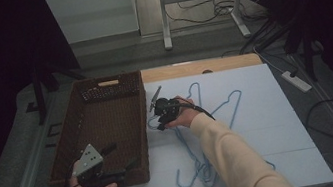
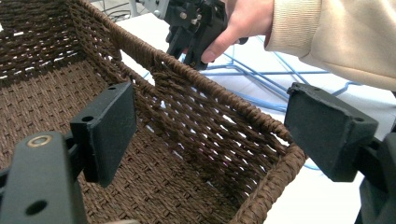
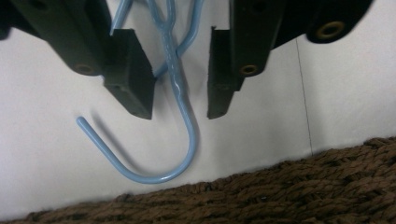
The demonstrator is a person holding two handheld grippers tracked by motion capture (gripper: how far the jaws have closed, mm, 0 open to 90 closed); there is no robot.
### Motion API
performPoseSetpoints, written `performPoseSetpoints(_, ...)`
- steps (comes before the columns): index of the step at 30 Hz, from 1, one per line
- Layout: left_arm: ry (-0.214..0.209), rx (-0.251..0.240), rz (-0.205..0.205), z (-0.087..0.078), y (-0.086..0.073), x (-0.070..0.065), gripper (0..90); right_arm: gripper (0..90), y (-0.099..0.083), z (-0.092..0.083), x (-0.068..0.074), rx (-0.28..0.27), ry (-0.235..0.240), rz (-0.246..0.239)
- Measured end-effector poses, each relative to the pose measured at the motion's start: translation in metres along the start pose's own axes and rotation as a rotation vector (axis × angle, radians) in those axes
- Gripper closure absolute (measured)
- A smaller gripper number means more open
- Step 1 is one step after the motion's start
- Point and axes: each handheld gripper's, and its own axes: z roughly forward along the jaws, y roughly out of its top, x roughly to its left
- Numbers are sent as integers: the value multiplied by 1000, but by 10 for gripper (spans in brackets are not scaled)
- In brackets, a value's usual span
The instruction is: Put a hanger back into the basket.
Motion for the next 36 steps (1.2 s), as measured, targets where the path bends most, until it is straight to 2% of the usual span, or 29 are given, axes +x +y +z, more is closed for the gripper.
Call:
performPoseSetpoints(6,1,-1,0,0,0,0,177,743,5,5,2,45,-3,-74)
performPoseSetpoints(9,0,-1,0,-1,0,0,178,815,4,5,1,39,13,-62)
performPoseSetpoints(11,0,-2,0,-1,0,0,177,829,4,5,1,38,18,-75)
performPoseSetpoints(13,0,0,1,-1,0,0,177,847,5,4,3,46,6,-84)
performPoseSetpoints(15,1,0,1,0,0,0,177,861,5,3,5,51,-27,-87)
performPoseSetpoints(18,1,-1,-1,-1,0,1,178,862,3,-1,4,23,-32,-63)
performPoseSetpoints(25,-1,1,1,0,0,0,177,864,-4,-28,4,-61,-71,-35)
performPoseSetpoints(36,0,15,-1,3,1,-3,178,864,-19,-77,20,-201,-152,5)
